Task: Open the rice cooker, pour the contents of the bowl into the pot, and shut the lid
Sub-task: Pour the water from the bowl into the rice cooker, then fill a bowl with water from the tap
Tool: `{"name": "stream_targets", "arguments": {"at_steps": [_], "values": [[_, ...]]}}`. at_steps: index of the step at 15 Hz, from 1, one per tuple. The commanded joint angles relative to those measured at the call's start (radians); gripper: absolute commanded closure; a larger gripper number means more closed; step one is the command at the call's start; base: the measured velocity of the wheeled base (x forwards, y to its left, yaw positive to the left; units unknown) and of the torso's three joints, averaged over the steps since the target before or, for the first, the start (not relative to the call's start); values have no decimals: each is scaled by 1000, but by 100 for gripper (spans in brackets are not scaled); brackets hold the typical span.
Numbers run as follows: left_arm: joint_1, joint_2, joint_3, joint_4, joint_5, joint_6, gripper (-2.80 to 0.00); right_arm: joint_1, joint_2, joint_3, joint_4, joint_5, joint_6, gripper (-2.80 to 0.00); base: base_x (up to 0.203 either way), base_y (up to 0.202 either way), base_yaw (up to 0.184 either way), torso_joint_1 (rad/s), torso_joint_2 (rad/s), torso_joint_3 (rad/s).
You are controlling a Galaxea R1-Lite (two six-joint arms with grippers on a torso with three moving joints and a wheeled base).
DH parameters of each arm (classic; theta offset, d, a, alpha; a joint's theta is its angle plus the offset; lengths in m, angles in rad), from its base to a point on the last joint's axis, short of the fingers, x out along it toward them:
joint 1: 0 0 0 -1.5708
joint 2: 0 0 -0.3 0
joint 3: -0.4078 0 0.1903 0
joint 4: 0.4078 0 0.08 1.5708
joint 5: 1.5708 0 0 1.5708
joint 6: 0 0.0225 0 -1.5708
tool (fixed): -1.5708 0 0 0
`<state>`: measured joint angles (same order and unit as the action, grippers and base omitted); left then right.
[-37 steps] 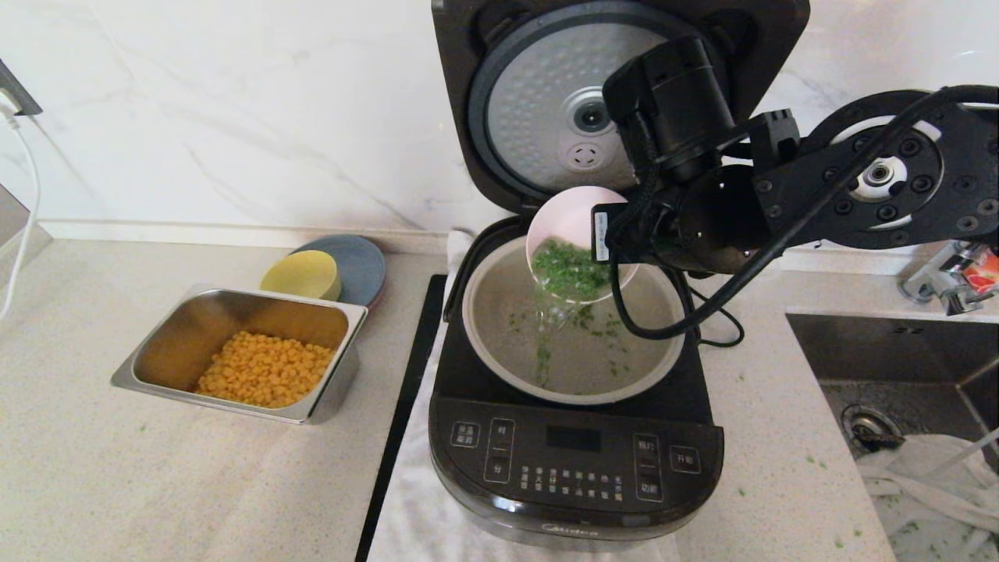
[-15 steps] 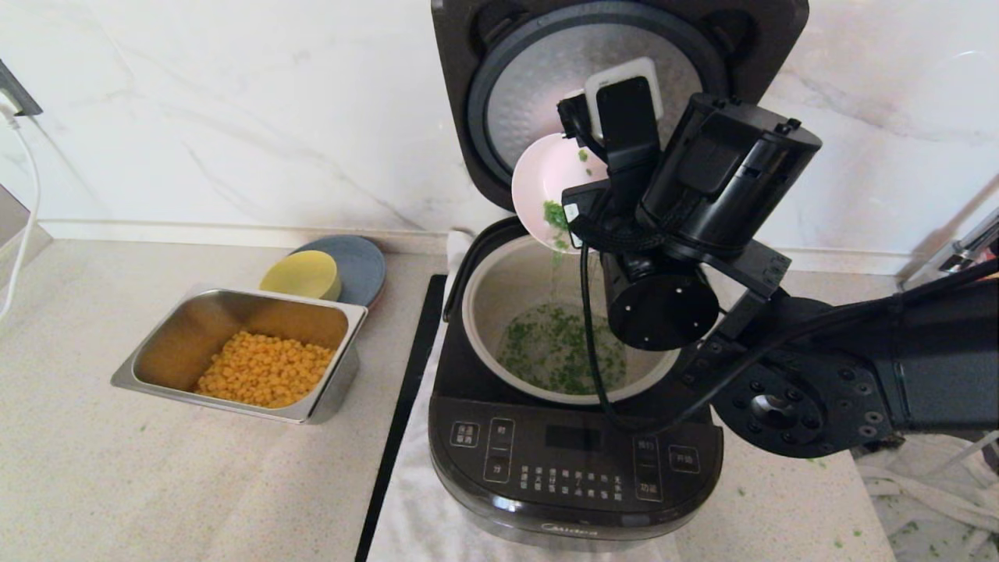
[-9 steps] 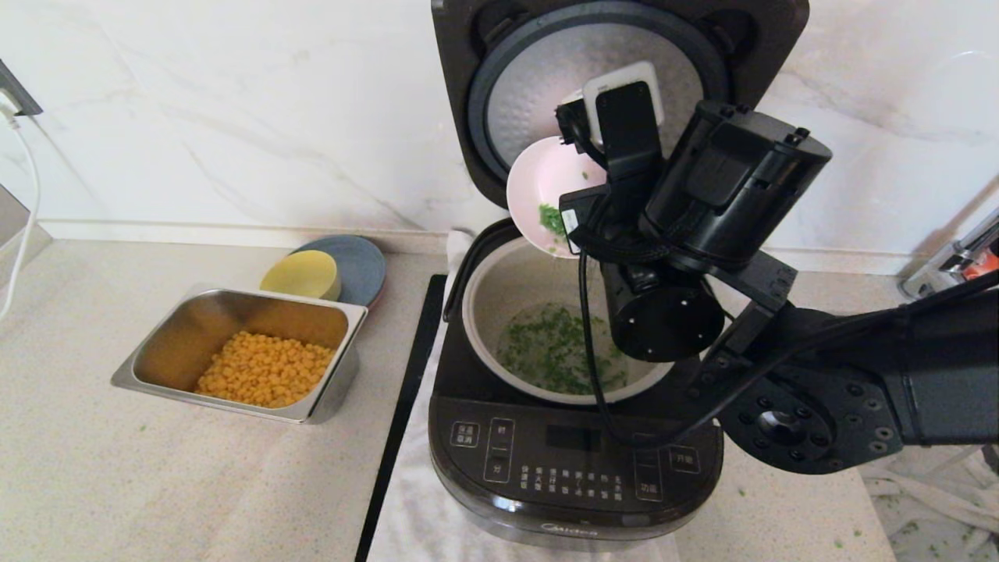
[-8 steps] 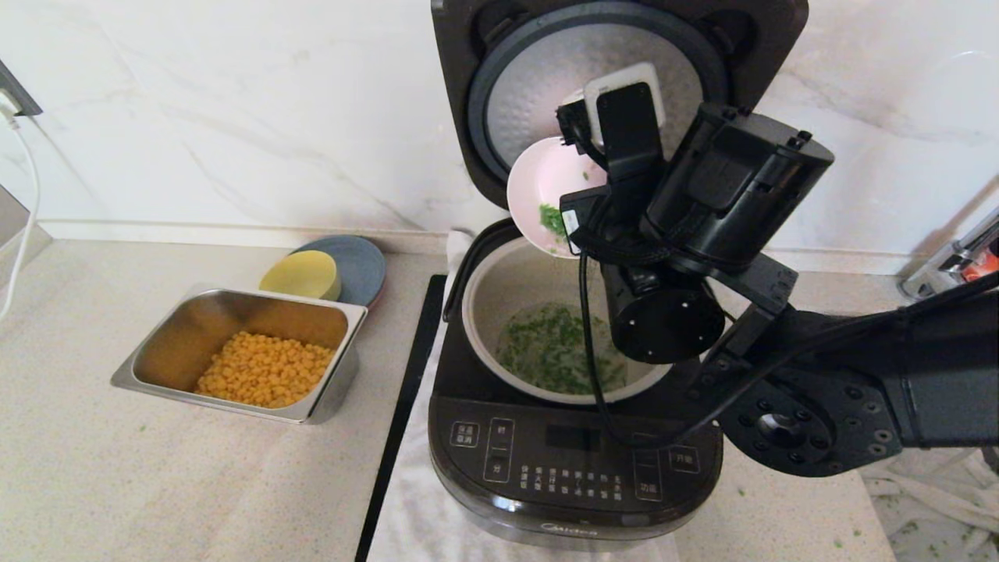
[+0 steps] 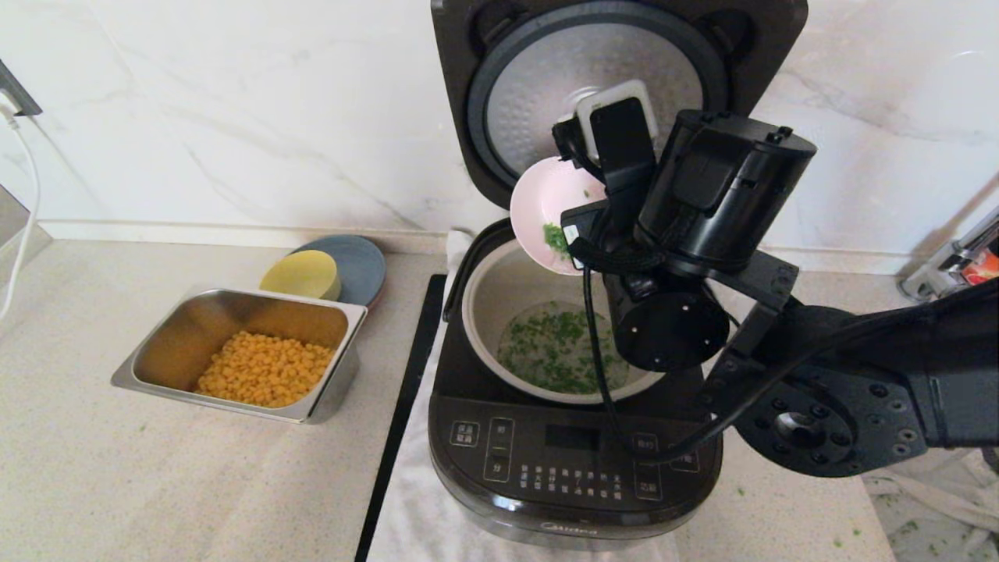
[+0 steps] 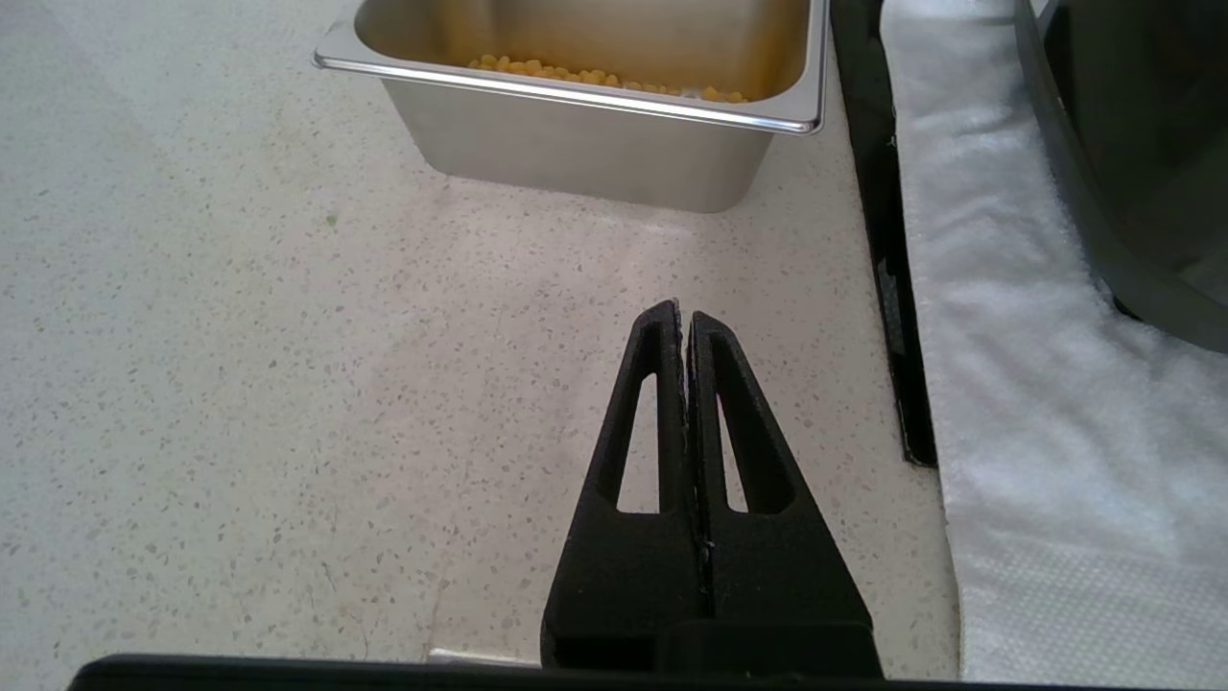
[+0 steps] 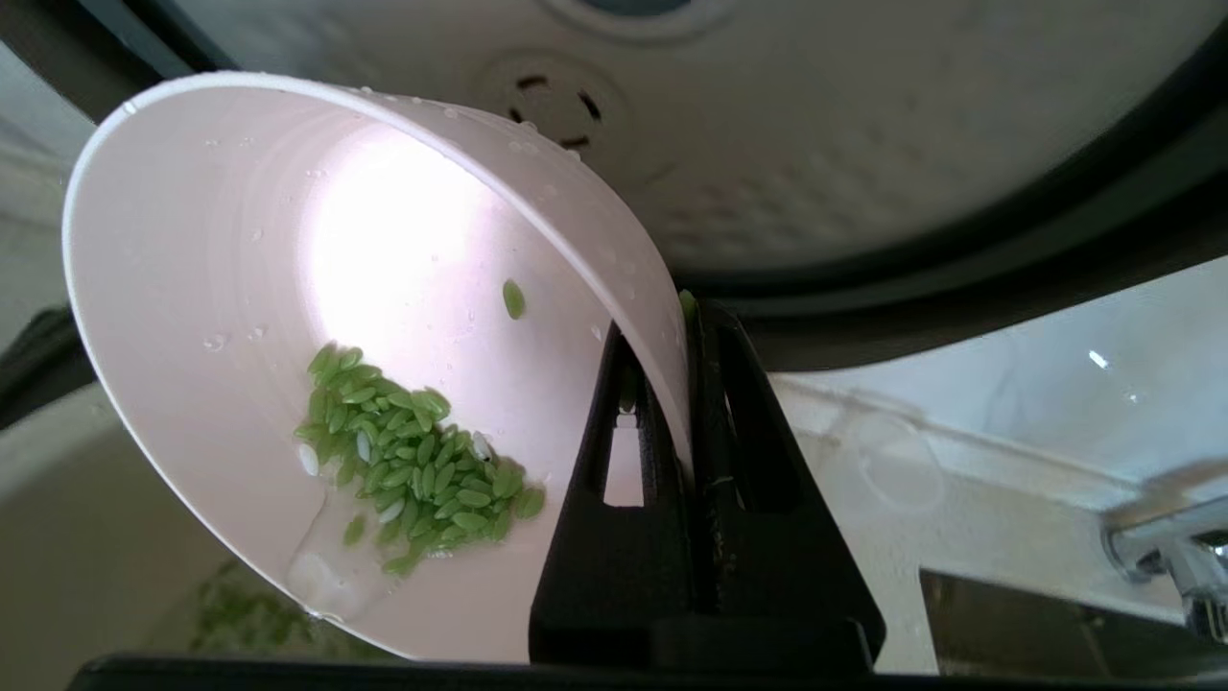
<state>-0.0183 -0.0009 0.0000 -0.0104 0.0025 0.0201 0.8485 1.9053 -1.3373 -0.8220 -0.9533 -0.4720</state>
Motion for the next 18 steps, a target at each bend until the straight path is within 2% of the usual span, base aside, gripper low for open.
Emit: {"name": "stream_targets", "arguments": {"at_steps": [1, 3, 6, 8, 10, 11, 13, 15, 16, 18], "values": [[0, -1, 8, 0, 1, 0, 0, 0, -29, -32, 111, -7, 48, 0, 0, 0, 0, 0, 0, 0], [0, -1, 8, 0, 1, 1, 0, -3, -62, -75, 305, -4, 150, 0, 0, 0, 0, 0, 0, 0], [0, -1, 8, 0, 1, 0, 0, -15, -108, -204, 729, 58, 373, 0, 0, 0, 0, 0, 0, 0], [0, -2, 8, 0, 1, 1, 0, -26, -137, -316, 1067, 158, 573, 0, 0, 0, 0, 0, 0, 0], [0, -1, 8, 0, 1, 1, 0, -63, -165, -450, 1372, 321, 792, 0, 0, 0, 0, 0, 0, 0], [0, -1, 8, 0, 1, 1, 0, -105, -184, -482, 1471, 411, 865, 0, 0, 0, 0, 0, 0, 0], [0, -1, 8, 0, 1, 1, 0, -155, -238, -488, 1584, 513, 921, 0, 0, 0, 0, 0, 0, 0], [0, -1, 8, 0, 1, 1, 0, -189, -286, -480, 1707, 583, 985, 0, 0, 0, 0, 0, 0, 0], [0, -1, 8, 0, 1, 0, 0, -205, -317, -475, 1745, 618, 1022, 0, 0, 0, 0, 0, 0, 0], [0, -1, 8, 0, 1, 1, 0, -236, -388, -446, 1786, 687, 1045, 0, 0, 0, 0, 0, 0, 0]]}}
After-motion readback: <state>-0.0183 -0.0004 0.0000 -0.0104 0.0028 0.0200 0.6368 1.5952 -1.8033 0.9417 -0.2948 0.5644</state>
